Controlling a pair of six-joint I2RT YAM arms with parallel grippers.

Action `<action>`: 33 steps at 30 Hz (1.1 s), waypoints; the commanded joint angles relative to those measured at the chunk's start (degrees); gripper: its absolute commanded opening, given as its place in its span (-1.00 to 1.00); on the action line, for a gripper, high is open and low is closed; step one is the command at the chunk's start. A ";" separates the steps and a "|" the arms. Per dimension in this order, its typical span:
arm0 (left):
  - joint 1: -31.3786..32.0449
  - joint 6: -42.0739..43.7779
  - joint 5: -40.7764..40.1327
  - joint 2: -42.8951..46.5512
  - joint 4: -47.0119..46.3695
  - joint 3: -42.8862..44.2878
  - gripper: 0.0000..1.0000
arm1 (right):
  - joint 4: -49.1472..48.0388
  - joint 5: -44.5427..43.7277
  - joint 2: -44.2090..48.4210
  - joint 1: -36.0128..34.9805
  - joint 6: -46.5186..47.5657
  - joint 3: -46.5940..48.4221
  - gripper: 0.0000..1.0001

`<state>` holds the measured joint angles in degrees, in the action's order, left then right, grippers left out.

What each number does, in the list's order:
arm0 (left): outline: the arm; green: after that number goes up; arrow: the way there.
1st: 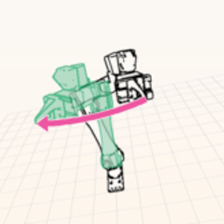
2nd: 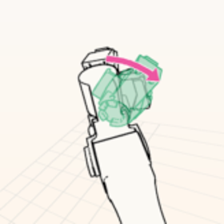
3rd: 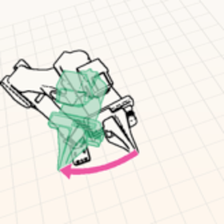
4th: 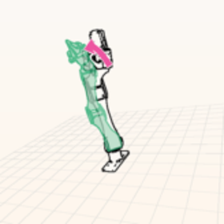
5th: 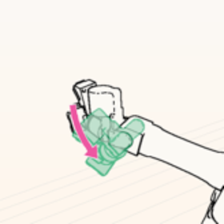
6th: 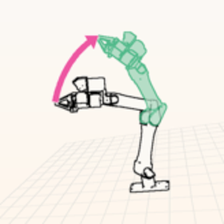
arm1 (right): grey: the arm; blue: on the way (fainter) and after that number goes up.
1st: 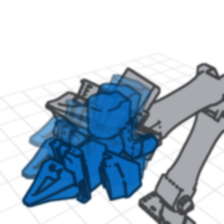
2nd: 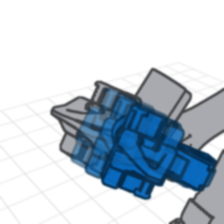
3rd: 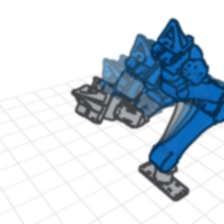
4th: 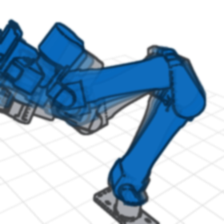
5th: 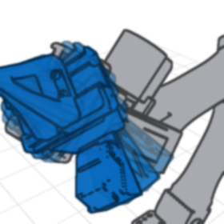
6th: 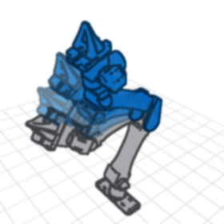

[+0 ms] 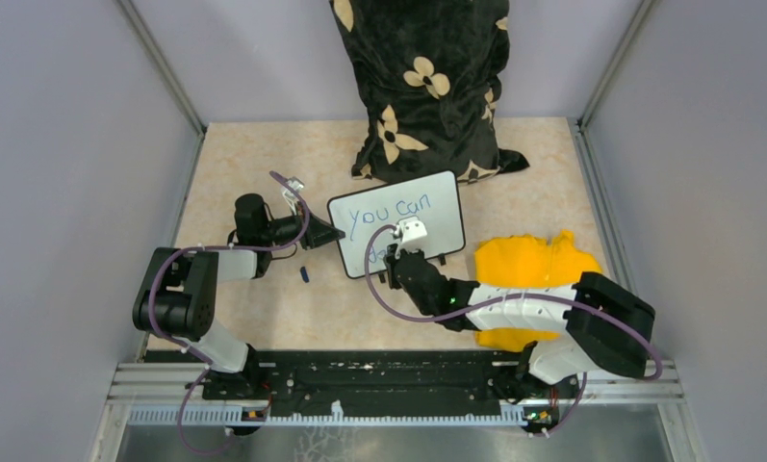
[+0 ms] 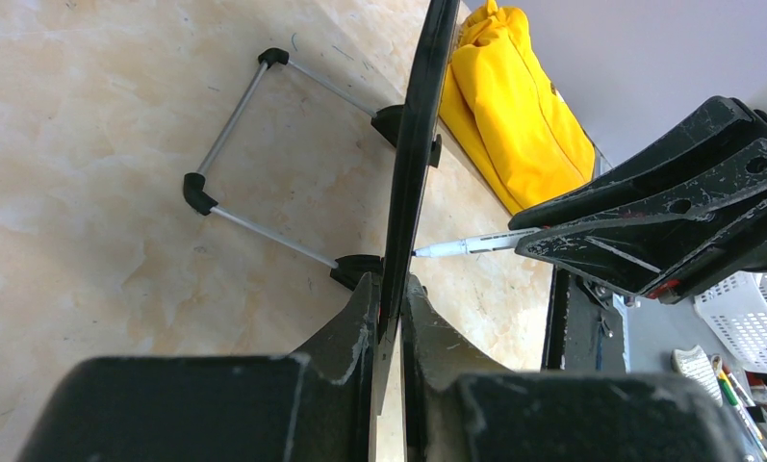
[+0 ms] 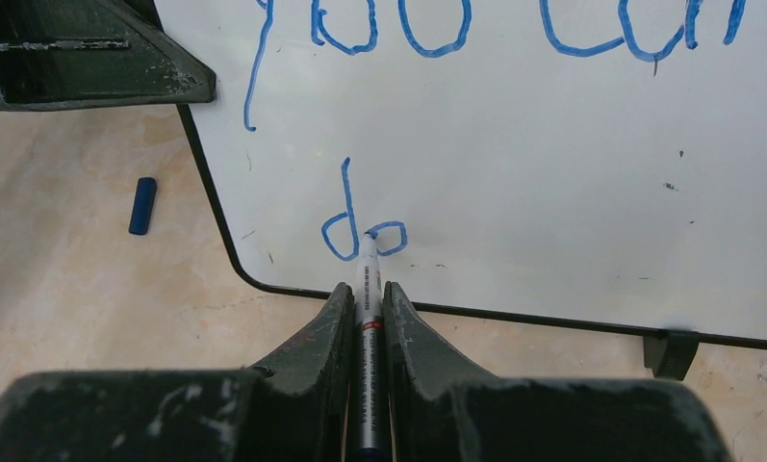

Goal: Write a sentence on the whiteboard

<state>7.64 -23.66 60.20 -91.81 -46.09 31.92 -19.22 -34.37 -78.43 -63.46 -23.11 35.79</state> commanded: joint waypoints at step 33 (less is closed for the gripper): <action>0.78 2.11 -2.29 -1.80 4.94 0.16 -0.74 | -5.46 -4.49 13.62 1.06 5.13 -8.41 -1.00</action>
<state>7.66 -23.24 60.29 -91.81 -45.93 31.99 -19.29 -39.75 -61.98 -62.83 -19.59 25.12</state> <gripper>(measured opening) 0.135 0.127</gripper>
